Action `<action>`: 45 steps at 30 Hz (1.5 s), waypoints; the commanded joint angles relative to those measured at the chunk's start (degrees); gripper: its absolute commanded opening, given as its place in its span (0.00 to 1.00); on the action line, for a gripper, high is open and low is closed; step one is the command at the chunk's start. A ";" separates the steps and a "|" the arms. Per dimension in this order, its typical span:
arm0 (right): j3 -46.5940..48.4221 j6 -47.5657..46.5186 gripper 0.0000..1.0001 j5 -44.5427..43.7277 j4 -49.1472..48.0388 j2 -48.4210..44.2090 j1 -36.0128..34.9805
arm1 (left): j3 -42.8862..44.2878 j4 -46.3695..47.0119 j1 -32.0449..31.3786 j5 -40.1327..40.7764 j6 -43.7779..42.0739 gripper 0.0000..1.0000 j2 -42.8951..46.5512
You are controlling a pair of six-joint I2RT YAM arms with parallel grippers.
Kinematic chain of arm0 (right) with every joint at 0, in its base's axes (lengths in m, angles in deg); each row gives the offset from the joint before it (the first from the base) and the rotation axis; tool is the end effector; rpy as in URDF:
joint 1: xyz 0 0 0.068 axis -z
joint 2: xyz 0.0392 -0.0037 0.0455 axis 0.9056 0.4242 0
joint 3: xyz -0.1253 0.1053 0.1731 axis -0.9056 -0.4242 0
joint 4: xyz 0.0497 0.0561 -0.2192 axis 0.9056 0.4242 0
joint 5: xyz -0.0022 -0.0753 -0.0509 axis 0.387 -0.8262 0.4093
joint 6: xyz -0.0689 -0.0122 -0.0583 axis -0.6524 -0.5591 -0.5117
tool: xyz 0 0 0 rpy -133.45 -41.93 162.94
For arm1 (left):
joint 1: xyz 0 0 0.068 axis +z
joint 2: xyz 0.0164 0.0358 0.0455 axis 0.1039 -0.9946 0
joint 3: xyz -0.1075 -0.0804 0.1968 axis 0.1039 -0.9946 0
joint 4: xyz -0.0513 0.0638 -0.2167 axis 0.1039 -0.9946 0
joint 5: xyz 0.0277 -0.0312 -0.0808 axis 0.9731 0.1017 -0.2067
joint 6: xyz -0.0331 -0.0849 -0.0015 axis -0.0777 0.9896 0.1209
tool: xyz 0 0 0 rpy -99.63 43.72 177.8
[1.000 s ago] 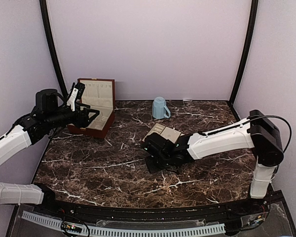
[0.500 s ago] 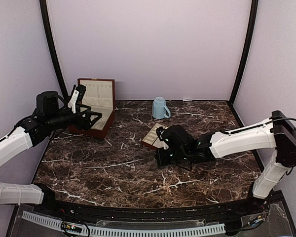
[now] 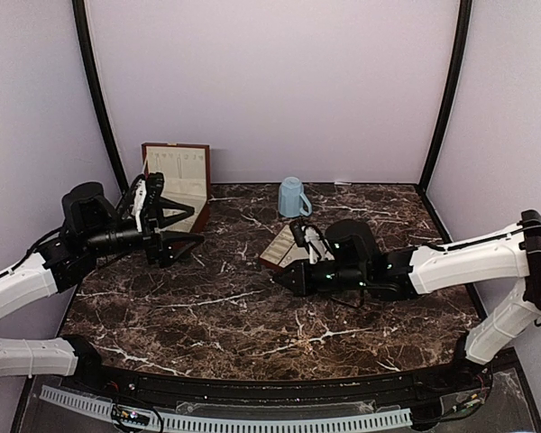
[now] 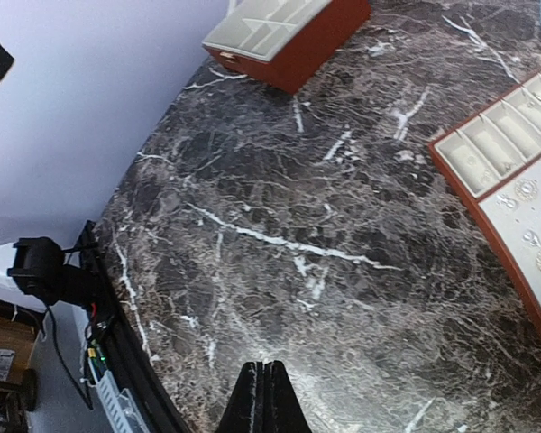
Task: Organize the mixed jewelry
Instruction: Pass from the right arm to the left
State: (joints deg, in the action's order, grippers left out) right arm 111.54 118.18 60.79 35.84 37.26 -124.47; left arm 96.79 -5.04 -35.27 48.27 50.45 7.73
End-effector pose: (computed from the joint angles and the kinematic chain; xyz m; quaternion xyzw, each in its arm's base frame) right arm 0.1700 0.3031 0.1818 -0.1766 0.8355 0.4163 0.3121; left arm 0.1877 -0.1586 0.2983 0.4037 0.5955 -0.3455 0.6025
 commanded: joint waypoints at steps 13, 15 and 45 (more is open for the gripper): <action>0.28 0.36 0.00 16.59 -17.26 -4.96 -2.30 | -0.54 9.43 -11.37 -7.81 -1.60 0.81 -8.30; 0.36 0.36 0.00 17.32 -17.91 -4.79 -2.25 | -0.41 9.50 -12.48 -8.63 -1.41 0.81 -9.46; -2.13 3.27 0.00 13.42 -23.97 -5.81 -2.78 | 0.31 9.30 -17.14 -6.01 -4.96 0.63 -15.58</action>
State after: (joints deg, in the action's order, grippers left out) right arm 109.87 120.57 74.06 15.84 30.68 -126.46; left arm 97.27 4.38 -51.64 40.66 48.33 -9.03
